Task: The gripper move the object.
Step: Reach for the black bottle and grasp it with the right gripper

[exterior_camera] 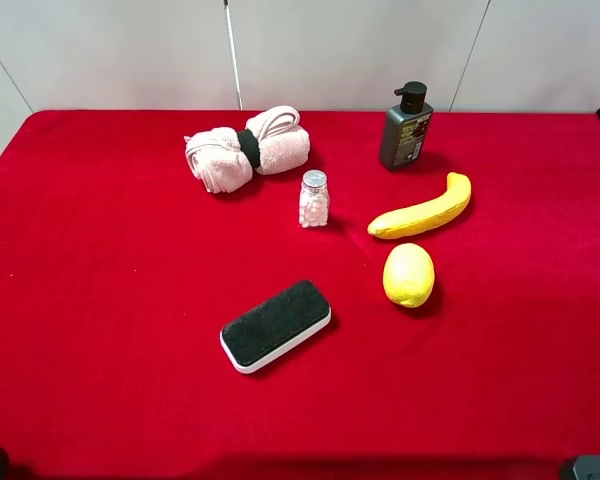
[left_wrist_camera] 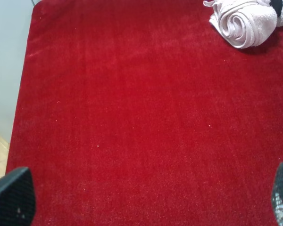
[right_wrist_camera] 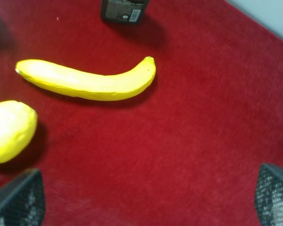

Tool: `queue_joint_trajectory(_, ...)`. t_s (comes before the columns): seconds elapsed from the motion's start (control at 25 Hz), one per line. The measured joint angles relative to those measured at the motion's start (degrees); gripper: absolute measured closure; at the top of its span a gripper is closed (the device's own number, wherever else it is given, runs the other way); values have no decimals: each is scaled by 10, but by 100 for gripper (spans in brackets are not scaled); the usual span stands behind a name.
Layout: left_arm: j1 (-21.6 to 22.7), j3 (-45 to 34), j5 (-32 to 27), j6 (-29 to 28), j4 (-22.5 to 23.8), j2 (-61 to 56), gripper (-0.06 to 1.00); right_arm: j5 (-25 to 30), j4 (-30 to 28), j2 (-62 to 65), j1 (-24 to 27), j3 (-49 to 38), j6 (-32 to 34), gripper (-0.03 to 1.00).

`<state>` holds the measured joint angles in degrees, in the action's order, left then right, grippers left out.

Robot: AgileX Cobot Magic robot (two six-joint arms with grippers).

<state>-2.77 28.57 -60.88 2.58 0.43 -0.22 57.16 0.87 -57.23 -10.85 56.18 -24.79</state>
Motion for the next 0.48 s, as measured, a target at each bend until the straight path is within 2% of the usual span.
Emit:
queue_joint_trajectory(0.32, 0, 0, 0, 0, 0, 0, -5, -1, 0, -117, -1, 75, -86, 27)
queue_joint_trajectory(0.48, 0, 0, 0, 0, 0, 0, -5, -1, -4, -169, -21, 114, -139, 27)
